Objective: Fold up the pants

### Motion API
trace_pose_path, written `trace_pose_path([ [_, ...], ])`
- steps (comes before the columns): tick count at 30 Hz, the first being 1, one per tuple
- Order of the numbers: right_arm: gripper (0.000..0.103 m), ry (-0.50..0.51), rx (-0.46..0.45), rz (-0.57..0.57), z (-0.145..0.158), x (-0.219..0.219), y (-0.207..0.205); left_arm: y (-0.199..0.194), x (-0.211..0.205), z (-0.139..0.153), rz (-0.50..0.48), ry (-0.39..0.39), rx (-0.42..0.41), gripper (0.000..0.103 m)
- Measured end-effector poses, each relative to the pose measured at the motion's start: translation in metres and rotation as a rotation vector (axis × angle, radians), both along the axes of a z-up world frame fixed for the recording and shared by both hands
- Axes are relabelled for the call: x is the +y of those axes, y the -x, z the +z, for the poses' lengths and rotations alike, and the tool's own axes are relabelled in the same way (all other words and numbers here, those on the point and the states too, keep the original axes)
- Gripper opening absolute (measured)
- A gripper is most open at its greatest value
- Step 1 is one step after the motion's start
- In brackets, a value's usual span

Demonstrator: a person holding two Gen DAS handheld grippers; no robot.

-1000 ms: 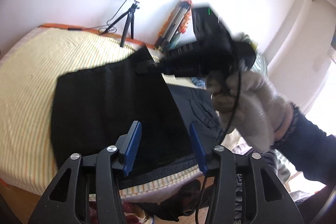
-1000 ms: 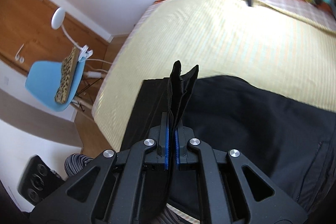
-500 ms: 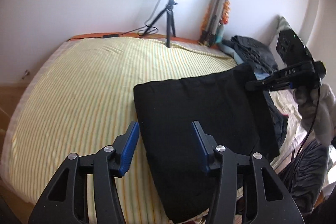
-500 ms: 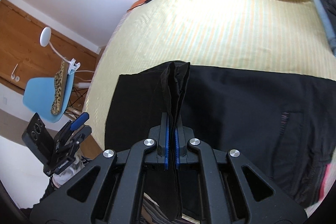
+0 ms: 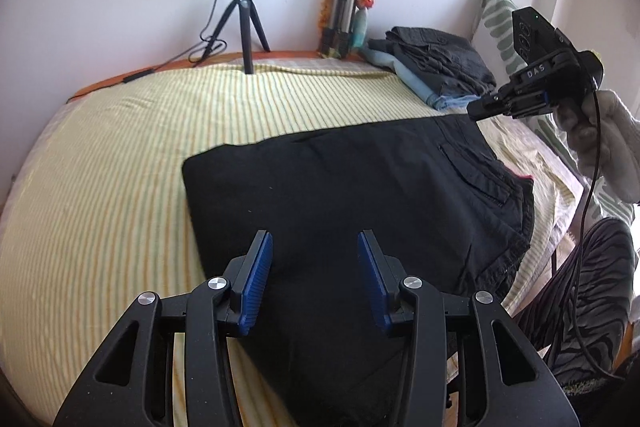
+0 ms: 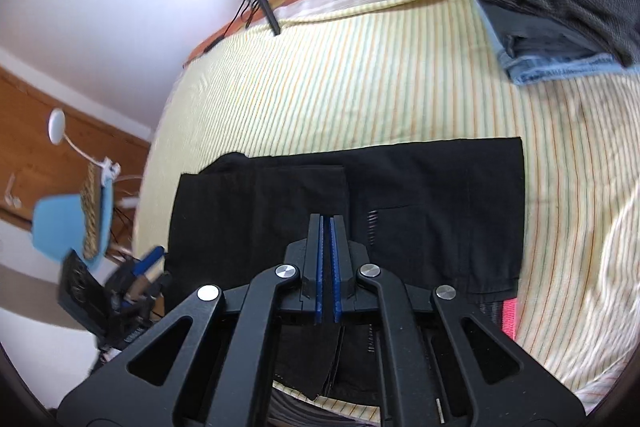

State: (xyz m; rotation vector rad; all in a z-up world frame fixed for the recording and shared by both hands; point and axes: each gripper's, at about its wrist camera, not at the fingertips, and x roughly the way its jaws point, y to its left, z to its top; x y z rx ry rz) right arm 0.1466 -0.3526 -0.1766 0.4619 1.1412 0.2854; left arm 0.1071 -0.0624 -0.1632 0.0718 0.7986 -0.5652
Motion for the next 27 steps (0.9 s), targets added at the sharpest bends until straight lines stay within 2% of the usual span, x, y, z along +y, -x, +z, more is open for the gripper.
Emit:
trace_pose_path([
  [3,0.005,-0.004,0.014,0.003,-0.011,-0.002,0.004,-0.004,-0.007,-0.012,-0.011,-0.039,0.025,0.043],
  [8,0.007,-0.074,0.030,0.056,-0.030,0.006,0.025,-0.005,-0.011,-0.024,-0.023,-0.075,0.040,0.043],
  [10,0.017,-0.101,0.042,0.063,-0.039,0.010,0.034,-0.006,-0.012,-0.026,-0.028,-0.081,0.043,0.043],
  [12,0.038,-0.122,0.057,0.066,-0.049,0.014,0.043,-0.007,-0.012,-0.029,-0.029,-0.079,0.048,0.043],
  [13,0.040,-0.123,0.067,0.065,-0.053,0.014,0.046,-0.007,-0.012,-0.030,-0.029,-0.076,0.050,0.043],
  [18,0.041,-0.212,0.129,0.024,-0.079,0.010,0.060,-0.009,-0.010,-0.033,-0.031,-0.065,0.056,0.043],
  [27,0.041,-0.259,0.179,0.009,-0.086,0.011,0.083,-0.009,-0.009,-0.036,-0.038,-0.057,0.058,0.043],
])
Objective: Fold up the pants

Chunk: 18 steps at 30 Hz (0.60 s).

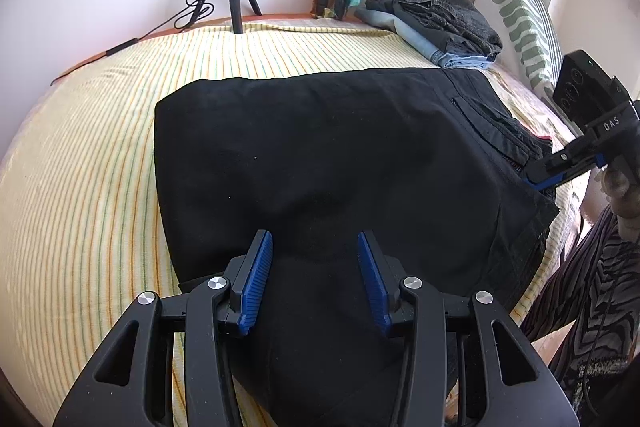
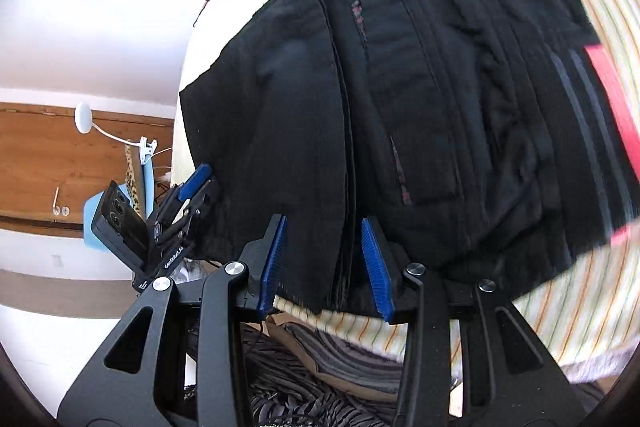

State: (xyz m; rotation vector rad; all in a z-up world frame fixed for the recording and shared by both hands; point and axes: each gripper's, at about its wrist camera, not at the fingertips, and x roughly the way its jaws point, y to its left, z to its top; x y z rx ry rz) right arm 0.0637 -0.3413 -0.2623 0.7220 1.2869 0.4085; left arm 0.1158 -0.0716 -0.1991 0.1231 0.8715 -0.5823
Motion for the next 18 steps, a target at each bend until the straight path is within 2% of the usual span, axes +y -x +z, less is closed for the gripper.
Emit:
trace_pose_path([
  [5,0.040,-0.076,0.000,-0.008,-0.006,0.003,0.004,-0.001,0.000,-0.001,-0.004,0.003,0.000,0.043],
  [6,0.037,-0.103,-0.006,-0.014,-0.007,0.005,0.002,-0.001,0.000,-0.001,-0.002,0.003,0.001,0.043],
  [11,0.033,-0.121,-0.064,-0.030,-0.004,0.017,-0.013,-0.001,-0.001,-0.002,-0.004,0.007,0.001,0.043],
  [13,0.023,-0.100,-0.069,-0.037,-0.005,0.022,-0.018,-0.002,0.000,-0.002,0.000,0.014,0.007,0.043],
  [14,0.007,-0.065,-0.076,-0.033,-0.005,0.028,-0.020,-0.002,0.002,0.000,0.005,0.019,0.013,0.043],
  [18,0.006,0.048,-0.151,-0.013,0.018,0.038,-0.020,-0.006,0.024,0.020,0.078,0.082,-0.003,0.043],
])
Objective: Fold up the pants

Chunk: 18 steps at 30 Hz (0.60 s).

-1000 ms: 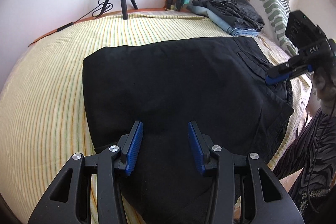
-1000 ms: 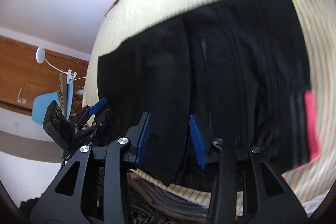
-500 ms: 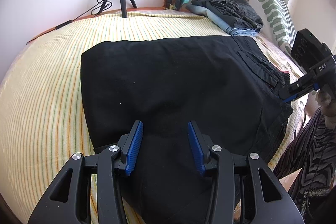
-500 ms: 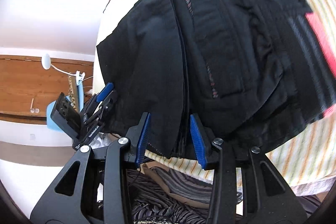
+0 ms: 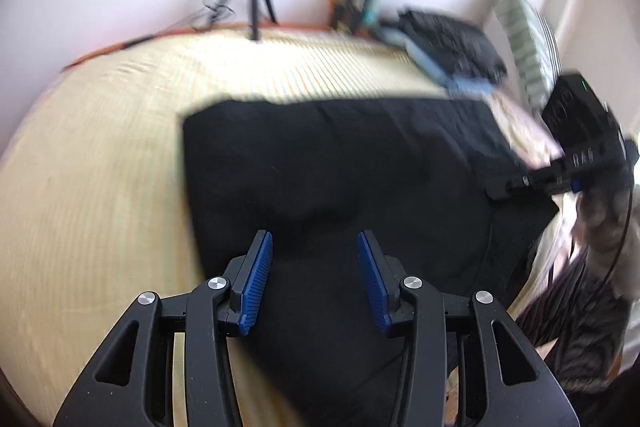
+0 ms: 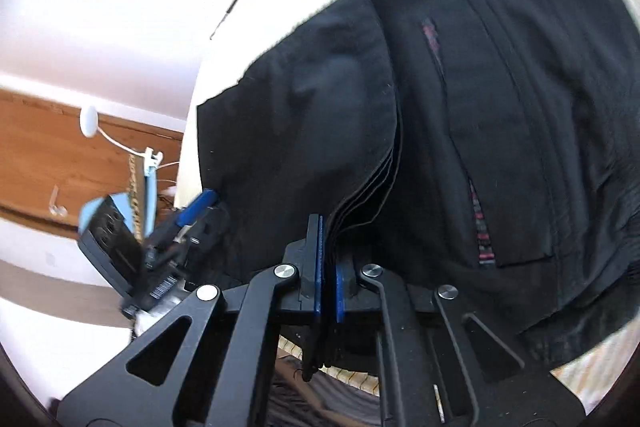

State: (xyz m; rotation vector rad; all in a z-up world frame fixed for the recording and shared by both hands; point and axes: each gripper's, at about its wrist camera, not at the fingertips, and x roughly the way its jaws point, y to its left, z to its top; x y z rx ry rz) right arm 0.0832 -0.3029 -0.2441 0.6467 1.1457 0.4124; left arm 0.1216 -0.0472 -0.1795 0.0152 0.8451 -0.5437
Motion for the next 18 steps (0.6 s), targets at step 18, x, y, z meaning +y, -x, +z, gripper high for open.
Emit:
trace_pose_path([
  [18,0.005,0.260,-0.026,-0.107,0.025,-0.068,0.018,-0.017,-0.033,0.011,-0.096,-0.130,-0.130,0.042],
])
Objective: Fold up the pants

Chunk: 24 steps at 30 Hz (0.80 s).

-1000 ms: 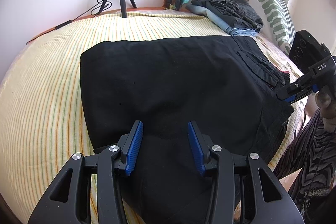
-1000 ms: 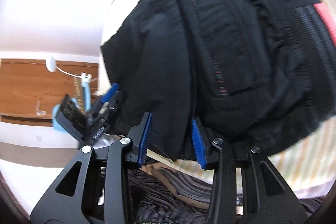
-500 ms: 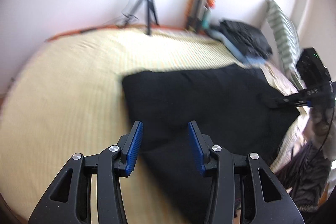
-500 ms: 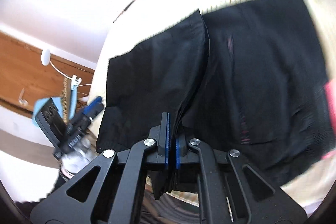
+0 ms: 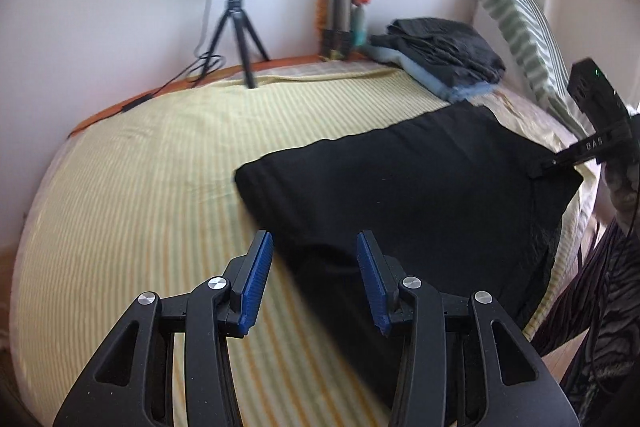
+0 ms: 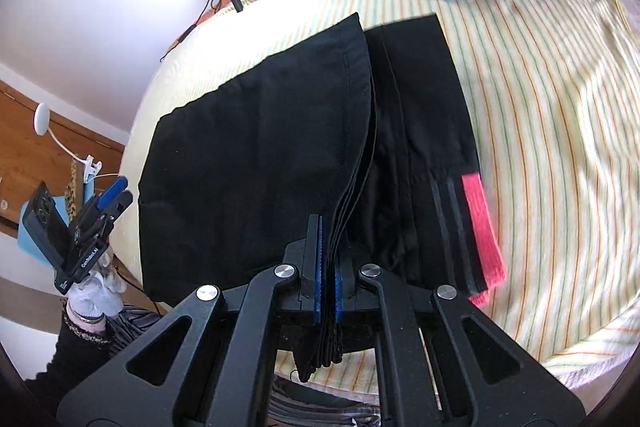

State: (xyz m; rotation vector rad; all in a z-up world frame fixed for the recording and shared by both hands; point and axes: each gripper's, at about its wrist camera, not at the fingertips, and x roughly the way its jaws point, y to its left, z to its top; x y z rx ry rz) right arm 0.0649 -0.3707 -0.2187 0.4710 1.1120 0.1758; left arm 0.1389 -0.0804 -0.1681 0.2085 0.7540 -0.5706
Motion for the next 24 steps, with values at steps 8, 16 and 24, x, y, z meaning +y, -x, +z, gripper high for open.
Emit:
trace_pose_path([
  [8,0.005,0.046,0.029,-0.026,-0.014,-0.013,-0.005,-0.013,-0.012,-0.038,-0.033,-0.079,0.074,0.043],
  [16,0.010,0.169,-0.052,-0.038,0.029,-0.013,0.001,0.037,0.019,-0.001,0.014,0.012,0.051,0.043],
  [24,0.010,0.155,-0.223,0.253,0.077,0.079,-0.055,0.074,0.001,-0.009,-0.068,0.090,0.087,0.043],
])
